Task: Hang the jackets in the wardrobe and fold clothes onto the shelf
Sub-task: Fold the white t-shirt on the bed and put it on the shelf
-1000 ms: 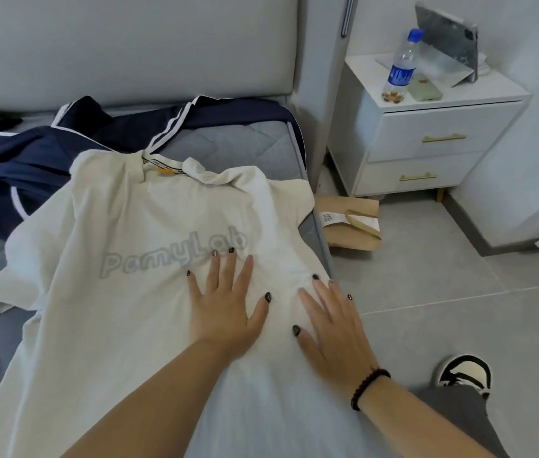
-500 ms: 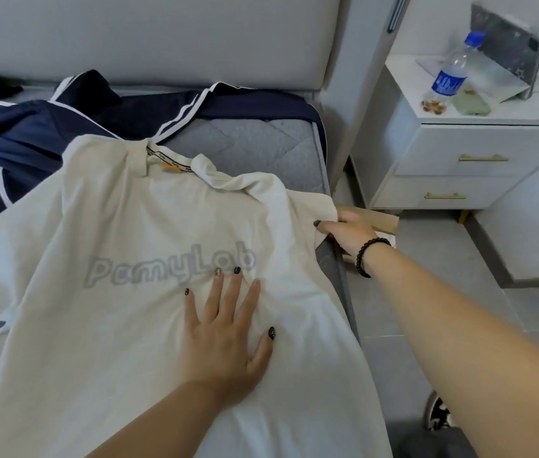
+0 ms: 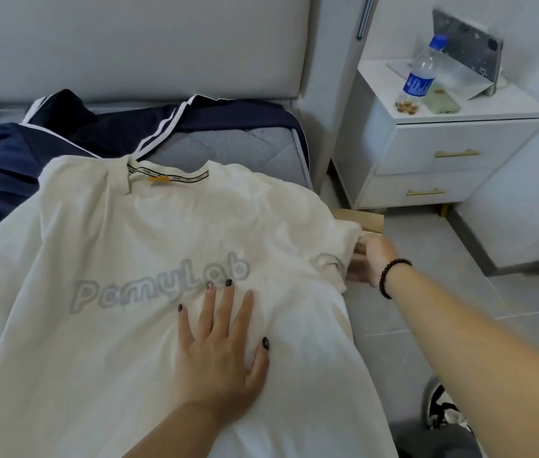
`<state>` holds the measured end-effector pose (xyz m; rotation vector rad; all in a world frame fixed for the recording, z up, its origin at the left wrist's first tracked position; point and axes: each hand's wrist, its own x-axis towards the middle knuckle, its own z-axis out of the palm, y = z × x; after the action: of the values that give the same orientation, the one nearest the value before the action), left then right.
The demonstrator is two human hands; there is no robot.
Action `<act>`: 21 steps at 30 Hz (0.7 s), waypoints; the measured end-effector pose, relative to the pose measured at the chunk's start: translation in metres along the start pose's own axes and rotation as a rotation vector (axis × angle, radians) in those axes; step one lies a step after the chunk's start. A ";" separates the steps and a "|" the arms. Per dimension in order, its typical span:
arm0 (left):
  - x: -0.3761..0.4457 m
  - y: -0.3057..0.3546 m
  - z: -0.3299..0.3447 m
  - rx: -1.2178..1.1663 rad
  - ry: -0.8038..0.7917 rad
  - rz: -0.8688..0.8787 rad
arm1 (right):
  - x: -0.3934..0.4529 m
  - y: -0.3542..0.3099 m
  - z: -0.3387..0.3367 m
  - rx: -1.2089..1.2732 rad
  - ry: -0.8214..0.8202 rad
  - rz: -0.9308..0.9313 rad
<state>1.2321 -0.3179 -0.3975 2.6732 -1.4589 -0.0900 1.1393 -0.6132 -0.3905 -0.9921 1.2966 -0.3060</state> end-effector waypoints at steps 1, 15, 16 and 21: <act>0.000 0.000 0.000 0.002 0.002 0.002 | 0.000 0.015 0.001 -0.051 0.014 0.067; -0.001 -0.001 0.001 -0.067 0.046 0.036 | -0.013 0.039 -0.020 0.695 0.340 0.034; -0.001 -0.002 0.003 -0.075 0.054 0.059 | -0.016 0.038 -0.018 0.684 0.303 0.016; -0.003 -0.006 0.004 -0.161 0.144 0.205 | -0.005 0.016 -0.037 0.610 0.446 -0.053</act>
<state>1.2346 -0.3122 -0.4022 2.3398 -1.5954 0.0003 1.0991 -0.6164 -0.3971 -0.4447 1.4439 -0.9427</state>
